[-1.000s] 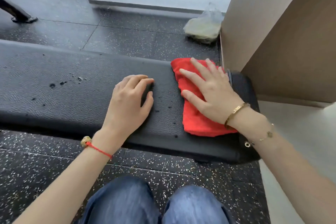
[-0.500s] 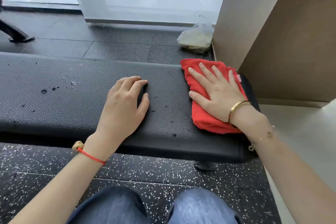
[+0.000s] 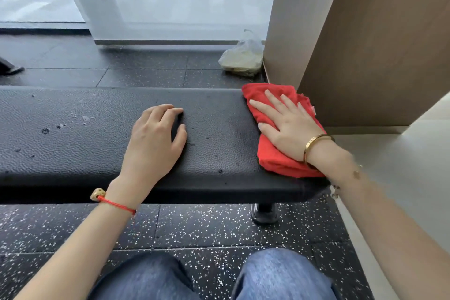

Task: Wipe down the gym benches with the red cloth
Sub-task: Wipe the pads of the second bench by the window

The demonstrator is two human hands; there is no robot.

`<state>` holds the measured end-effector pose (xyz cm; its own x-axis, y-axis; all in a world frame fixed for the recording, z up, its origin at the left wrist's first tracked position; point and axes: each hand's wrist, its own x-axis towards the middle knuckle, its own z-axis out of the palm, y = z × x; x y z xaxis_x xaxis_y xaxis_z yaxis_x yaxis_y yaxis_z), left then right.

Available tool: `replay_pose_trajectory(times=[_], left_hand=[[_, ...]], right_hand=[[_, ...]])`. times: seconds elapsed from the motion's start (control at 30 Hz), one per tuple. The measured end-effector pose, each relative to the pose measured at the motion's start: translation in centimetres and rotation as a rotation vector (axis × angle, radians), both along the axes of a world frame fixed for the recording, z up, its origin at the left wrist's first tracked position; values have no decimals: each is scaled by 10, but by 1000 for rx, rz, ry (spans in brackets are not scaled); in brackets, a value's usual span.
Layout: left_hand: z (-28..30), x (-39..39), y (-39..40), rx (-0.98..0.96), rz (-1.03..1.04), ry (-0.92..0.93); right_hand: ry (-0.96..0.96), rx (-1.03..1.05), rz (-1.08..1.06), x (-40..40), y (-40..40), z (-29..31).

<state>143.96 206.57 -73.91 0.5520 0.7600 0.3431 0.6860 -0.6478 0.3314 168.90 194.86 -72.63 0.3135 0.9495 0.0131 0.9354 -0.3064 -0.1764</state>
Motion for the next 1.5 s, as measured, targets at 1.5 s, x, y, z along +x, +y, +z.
replay_pose_trajectory(times=[1.5], left_hand=[[2,-1,-1,-27,-10,-6]], right_hand=[[134,-4,182,-2,-13,9]])
